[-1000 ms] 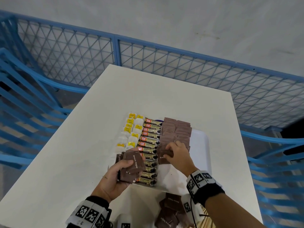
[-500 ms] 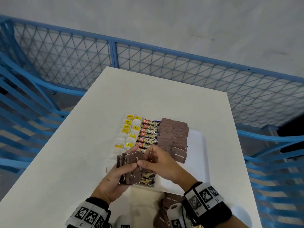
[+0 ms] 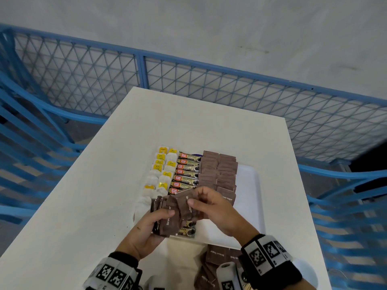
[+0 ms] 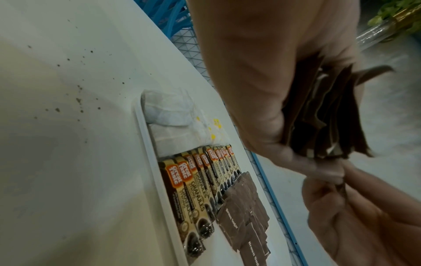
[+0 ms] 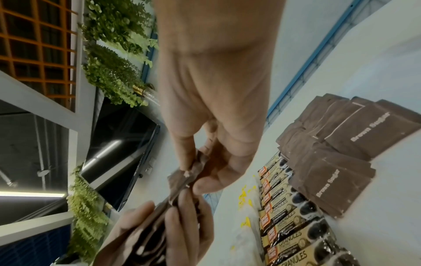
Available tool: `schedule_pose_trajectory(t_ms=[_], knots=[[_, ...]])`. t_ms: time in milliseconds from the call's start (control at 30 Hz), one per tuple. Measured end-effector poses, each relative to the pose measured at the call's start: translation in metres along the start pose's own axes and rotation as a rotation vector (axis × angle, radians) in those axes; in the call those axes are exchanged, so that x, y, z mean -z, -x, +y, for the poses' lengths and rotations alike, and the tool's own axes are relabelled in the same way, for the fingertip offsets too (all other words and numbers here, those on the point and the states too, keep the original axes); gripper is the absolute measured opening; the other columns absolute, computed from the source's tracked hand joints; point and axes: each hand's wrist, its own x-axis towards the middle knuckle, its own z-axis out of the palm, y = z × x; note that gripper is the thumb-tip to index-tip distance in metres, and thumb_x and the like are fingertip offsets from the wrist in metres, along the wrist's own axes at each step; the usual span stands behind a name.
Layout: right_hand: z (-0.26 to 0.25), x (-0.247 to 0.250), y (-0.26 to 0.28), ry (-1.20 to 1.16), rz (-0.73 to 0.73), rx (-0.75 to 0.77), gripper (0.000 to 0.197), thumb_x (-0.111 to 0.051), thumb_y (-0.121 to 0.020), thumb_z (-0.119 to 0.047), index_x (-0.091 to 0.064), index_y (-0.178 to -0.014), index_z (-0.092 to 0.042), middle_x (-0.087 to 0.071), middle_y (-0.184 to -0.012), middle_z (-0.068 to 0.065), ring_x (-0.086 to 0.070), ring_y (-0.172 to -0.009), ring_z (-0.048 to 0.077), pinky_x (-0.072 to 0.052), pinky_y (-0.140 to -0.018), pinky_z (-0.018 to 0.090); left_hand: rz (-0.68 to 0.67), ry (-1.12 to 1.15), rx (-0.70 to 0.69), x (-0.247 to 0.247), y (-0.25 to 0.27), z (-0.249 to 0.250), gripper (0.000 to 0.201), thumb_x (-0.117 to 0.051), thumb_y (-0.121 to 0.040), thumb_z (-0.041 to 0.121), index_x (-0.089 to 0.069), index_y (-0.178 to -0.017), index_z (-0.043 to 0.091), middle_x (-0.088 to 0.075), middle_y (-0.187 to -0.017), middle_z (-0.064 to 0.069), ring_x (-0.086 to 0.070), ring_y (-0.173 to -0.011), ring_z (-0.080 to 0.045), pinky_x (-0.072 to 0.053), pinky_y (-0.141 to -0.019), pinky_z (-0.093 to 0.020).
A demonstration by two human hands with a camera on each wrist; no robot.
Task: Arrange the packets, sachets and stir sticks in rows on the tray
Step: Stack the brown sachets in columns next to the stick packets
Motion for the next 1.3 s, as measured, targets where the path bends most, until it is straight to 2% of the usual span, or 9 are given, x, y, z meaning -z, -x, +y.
schedule_pose_trajectory(t_ms=[67,133,267,433,567,667,800,967,1300], knots=[[-0.002,0.007,0.002,-0.032,0.016,0.016,0.007,-0.055,-0.090,-0.005,-0.055,-0.097,-0.007,-0.068,-0.081,0.001,-0.064,-0.064,0.013,-0.053,-0.055,0.023,0.013,0.011,-0.002,0.001,-0.001,0.000,0.027,-0.074,-0.056,0.003,-0.077,-0.083,0.006,-0.071,-0.085,-0.021,-0.070,-0.071,-0.026,-0.059,-0.064,-0.031],[-0.001,0.016,0.003,-0.055,0.062,0.034,0.011,-0.054,-0.090,-0.005,-0.059,-0.101,-0.005,-0.069,-0.080,0.004,-0.062,-0.061,0.016,-0.048,-0.051,0.022,0.026,0.054,0.000,0.005,-0.004,-0.001,0.054,-0.086,-0.039,0.009,-0.075,-0.091,0.003,-0.069,-0.091,-0.026,-0.070,-0.077,-0.033,-0.059,-0.064,-0.033],[0.012,0.043,0.004,-0.096,0.244,0.049,0.015,-0.055,-0.088,0.001,-0.062,-0.101,-0.003,-0.066,-0.082,0.012,-0.060,-0.059,0.016,-0.047,-0.053,0.020,0.069,0.139,0.008,0.011,-0.005,-0.001,0.063,-0.074,-0.046,0.003,-0.065,-0.109,0.006,-0.067,-0.101,-0.028,-0.069,-0.083,-0.039,-0.058,-0.064,-0.036],[0.034,0.083,0.008,0.198,0.457,-0.002,0.018,-0.064,-0.083,0.000,-0.067,-0.089,-0.017,-0.068,-0.086,0.007,-0.062,-0.070,0.016,-0.050,-0.061,0.015,0.098,0.145,0.005,0.017,-0.007,-0.002,0.088,-0.091,-0.026,0.014,-0.069,-0.111,0.013,-0.069,-0.104,-0.021,-0.070,-0.079,-0.033,-0.059,-0.068,-0.035],[0.047,0.100,0.004,0.593,0.486,-0.054,0.024,-0.069,-0.079,-0.004,-0.063,-0.075,-0.026,-0.062,-0.072,-0.008,-0.054,-0.065,0.005,-0.040,-0.057,0.007,0.089,0.127,0.019,0.014,-0.006,-0.002,0.058,-0.074,-0.056,0.006,-0.067,-0.113,0.011,-0.070,-0.100,-0.019,-0.070,-0.076,-0.029,-0.058,-0.067,-0.032],[0.053,0.102,-0.004,0.681,0.484,-0.080,0.019,-0.069,-0.079,-0.004,-0.059,-0.085,-0.019,-0.055,-0.073,-0.008,-0.050,-0.068,0.005,-0.039,-0.054,0.003,0.070,0.119,0.021,0.012,-0.006,-0.002,0.064,-0.077,-0.052,0.002,-0.065,-0.114,0.012,-0.069,-0.103,-0.022,-0.070,-0.079,-0.031,-0.059,-0.067,-0.032],[0.057,0.103,-0.018,0.821,0.474,-0.012,0.026,-0.069,-0.078,-0.007,-0.050,-0.090,-0.020,-0.049,-0.078,-0.008,-0.048,-0.076,0.010,-0.036,-0.060,0.007,0.039,0.137,-0.007,0.012,-0.006,-0.001,0.081,-0.092,-0.029,0.013,-0.071,-0.107,0.011,-0.068,-0.101,-0.024,-0.070,-0.081,-0.032,-0.059,-0.069,-0.035],[0.064,0.104,-0.030,0.918,0.529,0.092,0.024,-0.069,-0.077,-0.012,-0.052,-0.095,-0.015,-0.047,-0.090,0.000,-0.045,-0.082,0.015,-0.034,-0.063,0.012,0.034,0.135,0.011,0.016,-0.006,-0.001,0.077,-0.092,-0.031,0.016,-0.073,-0.105,0.019,-0.069,-0.107,-0.019,-0.069,-0.083,-0.031,-0.055,-0.080,-0.039],[0.069,0.090,-0.027,1.098,0.668,0.330,0.016,-0.061,-0.078,-0.024,-0.057,-0.089,-0.013,-0.054,-0.089,0.004,-0.042,-0.080,0.018,-0.038,-0.070,0.030,0.013,0.051,0.018,0.012,-0.007,-0.002,0.079,-0.091,-0.037,0.021,-0.069,-0.112,0.025,-0.069,-0.110,-0.015,-0.069,-0.086,-0.032,-0.055,-0.073,-0.033]])
